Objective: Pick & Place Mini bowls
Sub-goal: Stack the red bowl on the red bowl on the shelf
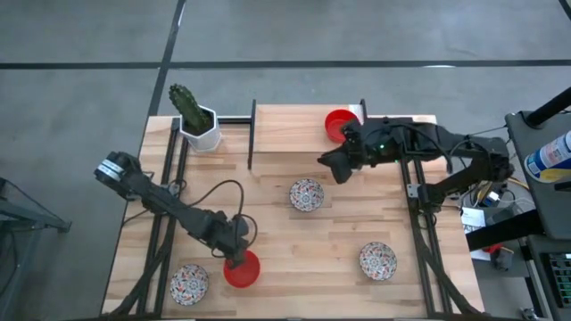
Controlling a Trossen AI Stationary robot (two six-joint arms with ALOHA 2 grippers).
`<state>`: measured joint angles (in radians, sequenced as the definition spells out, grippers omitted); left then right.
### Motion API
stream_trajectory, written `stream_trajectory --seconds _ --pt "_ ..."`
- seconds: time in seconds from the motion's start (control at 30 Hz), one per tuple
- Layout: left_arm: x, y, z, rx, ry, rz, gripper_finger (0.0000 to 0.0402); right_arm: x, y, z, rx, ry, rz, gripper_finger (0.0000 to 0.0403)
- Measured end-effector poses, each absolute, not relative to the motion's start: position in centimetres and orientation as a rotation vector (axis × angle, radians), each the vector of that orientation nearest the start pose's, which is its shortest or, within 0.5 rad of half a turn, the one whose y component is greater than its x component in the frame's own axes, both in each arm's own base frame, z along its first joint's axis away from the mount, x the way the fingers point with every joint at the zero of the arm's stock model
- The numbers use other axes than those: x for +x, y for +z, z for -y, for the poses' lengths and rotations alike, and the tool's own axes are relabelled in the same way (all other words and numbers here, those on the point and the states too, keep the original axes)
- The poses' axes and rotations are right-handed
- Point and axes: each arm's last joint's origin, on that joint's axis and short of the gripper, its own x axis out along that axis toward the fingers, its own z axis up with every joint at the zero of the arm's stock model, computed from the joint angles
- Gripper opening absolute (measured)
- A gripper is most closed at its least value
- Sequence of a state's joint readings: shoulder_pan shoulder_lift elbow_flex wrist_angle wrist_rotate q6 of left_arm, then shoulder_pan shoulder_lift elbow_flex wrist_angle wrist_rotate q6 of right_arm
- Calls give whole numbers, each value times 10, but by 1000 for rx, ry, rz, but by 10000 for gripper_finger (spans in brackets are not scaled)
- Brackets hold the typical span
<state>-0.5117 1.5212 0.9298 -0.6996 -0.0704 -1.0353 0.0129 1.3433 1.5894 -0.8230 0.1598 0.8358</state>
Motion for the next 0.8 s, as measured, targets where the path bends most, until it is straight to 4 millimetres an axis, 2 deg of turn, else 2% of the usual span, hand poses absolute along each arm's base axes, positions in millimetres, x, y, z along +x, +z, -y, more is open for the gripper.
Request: stream_trajectory --seconds 0.13,0.23,0.4,0.8 --pt "228 196 125 -473 288 -1299 140 270 421 0 796 -389 -492 108" --pt "225 207 123 -528 297 -1248 140 272 421 0 816 -389 -484 107" --pt "226 221 132 -603 199 -1140 140 273 425 0 837 -377 -448 107" --pt "236 189 139 -528 251 -1248 140 275 430 -2 827 -339 -396 102"
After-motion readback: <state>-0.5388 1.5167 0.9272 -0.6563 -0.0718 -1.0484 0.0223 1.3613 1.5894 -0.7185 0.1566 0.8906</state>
